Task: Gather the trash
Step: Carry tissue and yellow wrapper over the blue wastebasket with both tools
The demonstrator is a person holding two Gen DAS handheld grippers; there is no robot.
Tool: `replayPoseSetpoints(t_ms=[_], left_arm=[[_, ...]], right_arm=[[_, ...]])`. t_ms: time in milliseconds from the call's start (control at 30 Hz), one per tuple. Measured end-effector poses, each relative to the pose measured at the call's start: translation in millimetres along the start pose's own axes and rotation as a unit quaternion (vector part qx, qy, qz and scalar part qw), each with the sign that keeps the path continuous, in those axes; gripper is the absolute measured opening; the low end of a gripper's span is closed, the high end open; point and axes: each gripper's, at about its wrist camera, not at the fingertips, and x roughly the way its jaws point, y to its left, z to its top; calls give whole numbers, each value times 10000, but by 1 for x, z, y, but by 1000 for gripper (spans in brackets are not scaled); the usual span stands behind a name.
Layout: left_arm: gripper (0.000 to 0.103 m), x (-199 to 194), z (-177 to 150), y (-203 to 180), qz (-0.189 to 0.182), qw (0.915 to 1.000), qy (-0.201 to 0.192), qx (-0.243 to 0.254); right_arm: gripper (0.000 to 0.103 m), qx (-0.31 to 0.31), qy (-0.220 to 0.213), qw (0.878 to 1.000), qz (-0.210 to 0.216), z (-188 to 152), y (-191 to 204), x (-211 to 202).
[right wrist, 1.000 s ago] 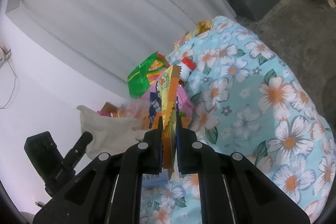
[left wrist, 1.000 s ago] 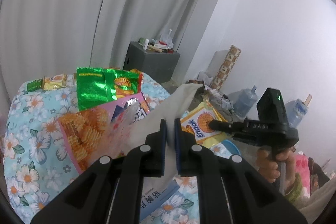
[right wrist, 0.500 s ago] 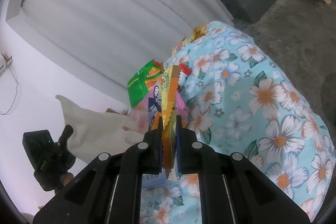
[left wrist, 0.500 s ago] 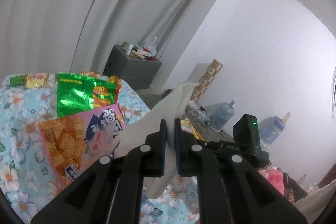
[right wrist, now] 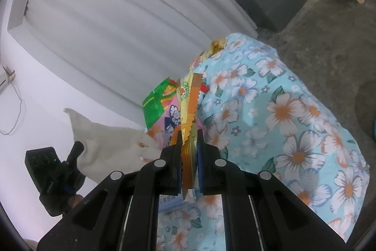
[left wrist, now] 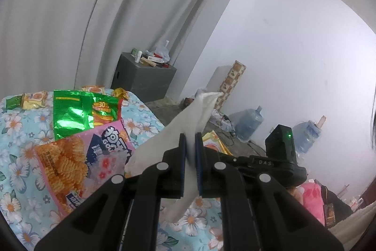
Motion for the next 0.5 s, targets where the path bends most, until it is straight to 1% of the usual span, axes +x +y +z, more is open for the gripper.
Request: replayPoseSetpoints(t_ms=[233,367,500], left_arm=[[7,15,2,-12,29,9997,106,195],[7,26,2,-25,86,9991,170,383],[7,36,4,-37,67,9985,245,495]], right_arm=[[8,110,-181,9998,71,1,-10,-18],[8,166,-285,9994,132,1,-17,-28],[8,262,-384,9988,167,4,-26,-36]])
